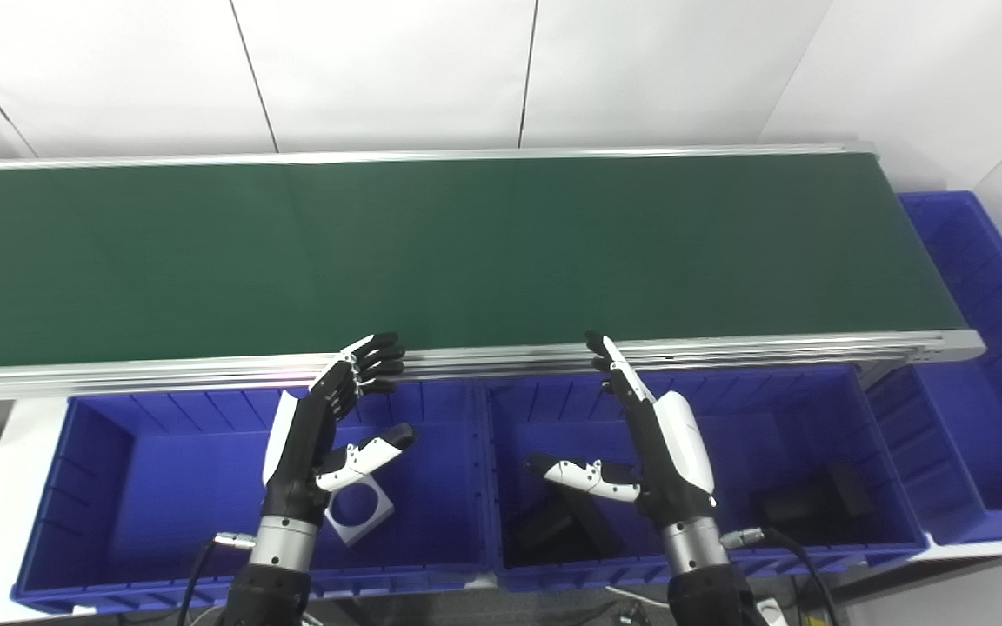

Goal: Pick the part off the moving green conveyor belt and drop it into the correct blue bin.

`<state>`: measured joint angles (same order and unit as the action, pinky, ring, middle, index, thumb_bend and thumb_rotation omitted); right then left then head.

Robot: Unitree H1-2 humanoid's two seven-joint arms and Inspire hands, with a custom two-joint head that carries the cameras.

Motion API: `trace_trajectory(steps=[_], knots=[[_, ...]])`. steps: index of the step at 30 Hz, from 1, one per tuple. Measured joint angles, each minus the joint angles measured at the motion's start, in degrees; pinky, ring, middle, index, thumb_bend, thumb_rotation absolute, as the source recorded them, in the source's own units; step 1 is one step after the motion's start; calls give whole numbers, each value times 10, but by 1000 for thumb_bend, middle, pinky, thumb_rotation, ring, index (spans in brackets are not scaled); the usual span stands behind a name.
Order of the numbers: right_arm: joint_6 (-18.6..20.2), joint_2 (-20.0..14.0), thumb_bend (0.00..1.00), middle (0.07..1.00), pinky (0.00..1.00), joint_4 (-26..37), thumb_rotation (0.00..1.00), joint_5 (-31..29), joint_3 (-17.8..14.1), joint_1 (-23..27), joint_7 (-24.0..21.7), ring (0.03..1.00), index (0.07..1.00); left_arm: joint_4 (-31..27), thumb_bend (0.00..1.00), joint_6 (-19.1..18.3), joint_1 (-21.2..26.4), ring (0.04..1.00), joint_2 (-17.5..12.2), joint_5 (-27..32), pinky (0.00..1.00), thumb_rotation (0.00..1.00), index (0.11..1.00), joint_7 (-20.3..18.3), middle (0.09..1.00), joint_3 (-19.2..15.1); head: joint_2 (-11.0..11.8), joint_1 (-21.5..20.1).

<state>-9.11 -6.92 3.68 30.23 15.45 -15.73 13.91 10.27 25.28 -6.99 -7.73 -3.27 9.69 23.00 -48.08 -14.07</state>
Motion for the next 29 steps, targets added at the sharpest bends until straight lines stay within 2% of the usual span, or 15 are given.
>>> trace_trajectory(steps=[4,12,16,21,23,29], knots=[[0,-1,762,920,830,1,518,-24,0,-2,-29,894,994,1,742,0,-2,734,-4,-8,676,574,784,3,776,7,8,14],[2,-3,737,945,809,7,494,-56,-8,-10,-72,901,988,1,746,0,-13,737,-4,-8,671,557,785,4,779,10,8,38],[2,-3,753,931,838,9,557,-72,-17,-11,-86,897,981,1,736,0,-14,740,-4,-14,673,567,789,19,784,21,11,50],[-1,-8,789,930,856,8,624,-133,-19,-13,-119,898,988,1,741,0,-14,743,-6,-23,678,573,790,36,783,37,16,79],[-8,-11,829,906,842,6,632,-156,-20,-12,-130,886,973,1,746,0,-14,740,-8,-23,675,559,781,40,778,39,17,85],[-63,-9,846,883,822,-1,619,-203,-24,-12,-138,872,965,1,755,0,-14,731,-10,-25,665,575,778,63,774,43,26,91]])
